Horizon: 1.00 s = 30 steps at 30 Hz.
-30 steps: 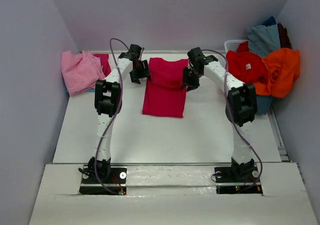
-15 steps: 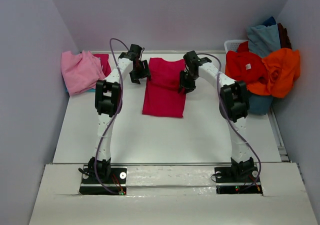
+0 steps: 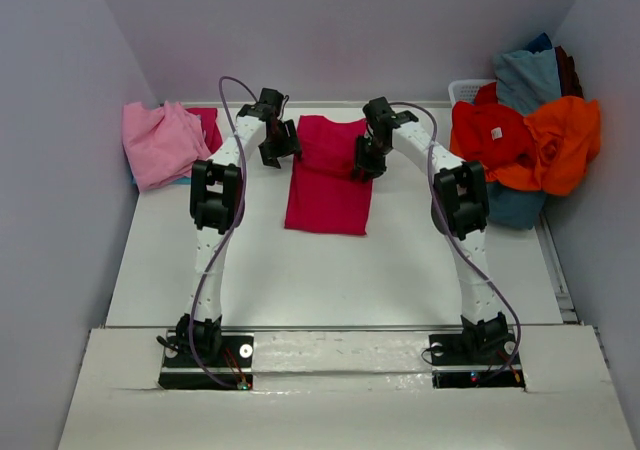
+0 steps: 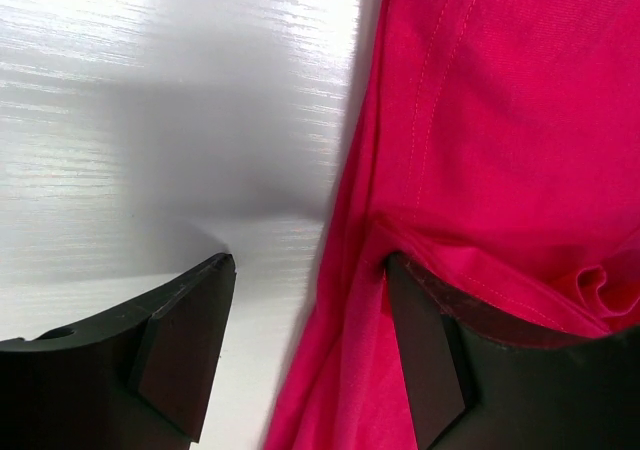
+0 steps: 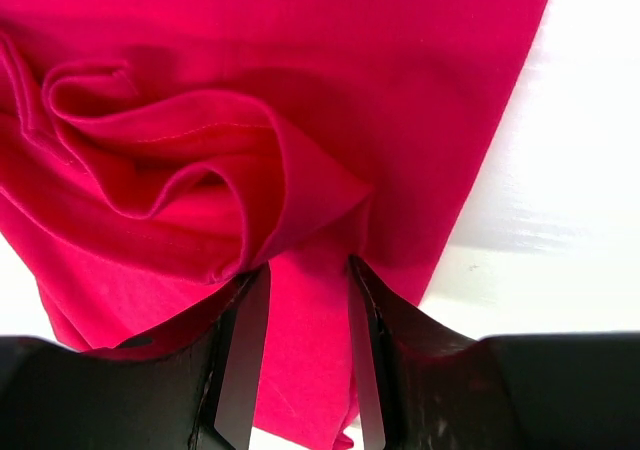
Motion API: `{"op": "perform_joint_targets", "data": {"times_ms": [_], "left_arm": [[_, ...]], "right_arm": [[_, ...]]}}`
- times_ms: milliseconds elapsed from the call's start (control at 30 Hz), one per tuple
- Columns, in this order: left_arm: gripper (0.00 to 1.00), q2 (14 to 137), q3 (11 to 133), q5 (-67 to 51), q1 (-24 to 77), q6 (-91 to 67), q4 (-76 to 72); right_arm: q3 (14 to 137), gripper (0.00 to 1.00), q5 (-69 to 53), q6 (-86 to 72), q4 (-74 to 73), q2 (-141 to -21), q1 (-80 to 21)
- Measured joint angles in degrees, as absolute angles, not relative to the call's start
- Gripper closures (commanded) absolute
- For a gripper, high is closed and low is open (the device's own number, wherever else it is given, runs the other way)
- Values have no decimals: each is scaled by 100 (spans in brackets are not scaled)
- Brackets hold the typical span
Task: Fold and stack the t-shirts
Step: Fold the tshirt
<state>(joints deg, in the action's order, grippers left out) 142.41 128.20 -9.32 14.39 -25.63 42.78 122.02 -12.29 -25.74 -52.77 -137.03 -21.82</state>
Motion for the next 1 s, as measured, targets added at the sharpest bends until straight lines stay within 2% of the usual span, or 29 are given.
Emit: {"op": "perform_joint_targets", "data": {"times_ms": [300,633,1000], "left_arm": [[24,13961,12291,-849,1439,-2580,3909],[24,13349,11327,-523,1439,-2504,3839],[24,12348,10884,-244,1516,-2231,3868]], "right_arm": [[12514,57,-1184,-2585,-5365,-13775,-2182],[13629,57,-1081,-2705,-5463,-14562,-2182],[13657,56,-1092,-2834,-5457,-14652,-2067]]}}
